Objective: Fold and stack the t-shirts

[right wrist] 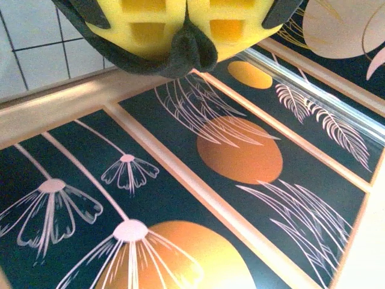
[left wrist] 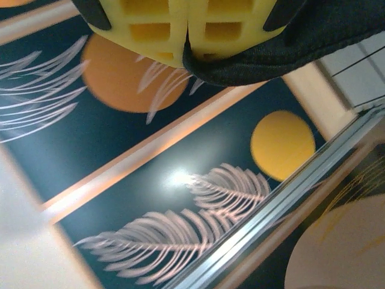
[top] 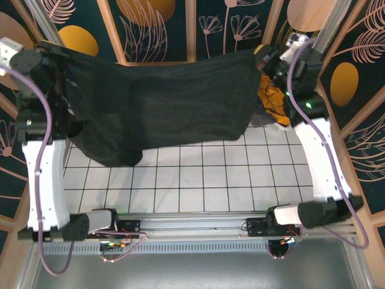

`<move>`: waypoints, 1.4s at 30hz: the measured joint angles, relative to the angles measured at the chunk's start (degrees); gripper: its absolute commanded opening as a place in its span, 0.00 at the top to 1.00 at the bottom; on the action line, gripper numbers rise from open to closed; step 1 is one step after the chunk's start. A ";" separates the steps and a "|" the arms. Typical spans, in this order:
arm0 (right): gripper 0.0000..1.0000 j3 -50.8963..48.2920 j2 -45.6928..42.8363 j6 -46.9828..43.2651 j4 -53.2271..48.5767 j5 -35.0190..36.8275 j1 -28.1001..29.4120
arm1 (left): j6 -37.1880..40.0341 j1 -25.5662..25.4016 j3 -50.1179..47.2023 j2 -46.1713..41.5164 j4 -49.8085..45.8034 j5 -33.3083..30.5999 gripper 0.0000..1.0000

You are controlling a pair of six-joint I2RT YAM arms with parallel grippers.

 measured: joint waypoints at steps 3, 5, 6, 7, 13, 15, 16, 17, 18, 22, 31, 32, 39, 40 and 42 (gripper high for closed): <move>1.00 5.35 9.79 0.33 -0.59 -2.51 0.00 | 0.48 1.79 3.56 8.63 -2.60 3.78 1.00; 1.00 10.32 16.35 0.48 -1.49 -4.13 0.02 | 0.87 3.10 7.43 14.88 -4.15 7.02 1.00; 1.00 12.79 18.99 0.52 -1.99 -4.74 0.00 | 1.03 3.63 9.18 17.38 -4.72 8.46 1.00; 1.00 16.59 22.43 0.66 -2.80 -5.42 0.00 | 1.16 4.24 11.61 20.28 -5.62 10.19 1.00; 1.00 40.26 36.72 2.16 -7.69 -7.89 -0.46 | 1.73 6.78 29.66 31.91 -10.75 16.04 1.00; 1.00 43.98 37.59 3.15 -8.11 -8.13 -1.07 | 1.75 7.32 32.72 31.63 -11.37 16.11 1.00; 1.00 44.83 37.40 3.34 -8.41 -8.17 -1.49 | 1.75 7.56 33.16 30.49 -11.15 15.91 1.00; 1.00 45.05 36.72 3.54 -8.41 -8.09 -1.97 | 1.73 7.74 32.72 28.81 -11.17 15.54 1.00; 1.00 44.26 35.76 3.56 -8.46 -7.96 -2.25 | 1.73 7.80 31.47 26.80 -11.04 14.95 1.00; 1.00 28.98 25.46 3.72 -7.67 -5.95 -2.93 | 1.60 7.82 16.61 12.07 -10.01 11.23 1.00; 0.76 -24.04 -3.78 5.79 -3.65 -2.49 -1.64 | -2.97 7.89 -35.26 -16.39 -4.00 8.70 0.62; 0.64 -28.04 -4.57 6.47 -3.63 -2.49 -1.68 | -3.28 7.91 -40.02 -16.81 -3.72 9.27 0.54; 0.48 -40.68 4.48 5.42 -9.31 -2.84 -1.75 | -2.89 8.00 -62.36 -16.57 -6.12 13.57 0.37; 0.48 -40.68 5.03 4.61 -10.21 -2.49 -1.40 | -2.71 8.00 -63.32 -17.05 -6.43 13.99 0.37; 0.48 -40.68 4.87 3.43 -11.32 -1.90 -0.79 | -2.21 8.00 -64.65 -19.02 -7.23 14.64 0.40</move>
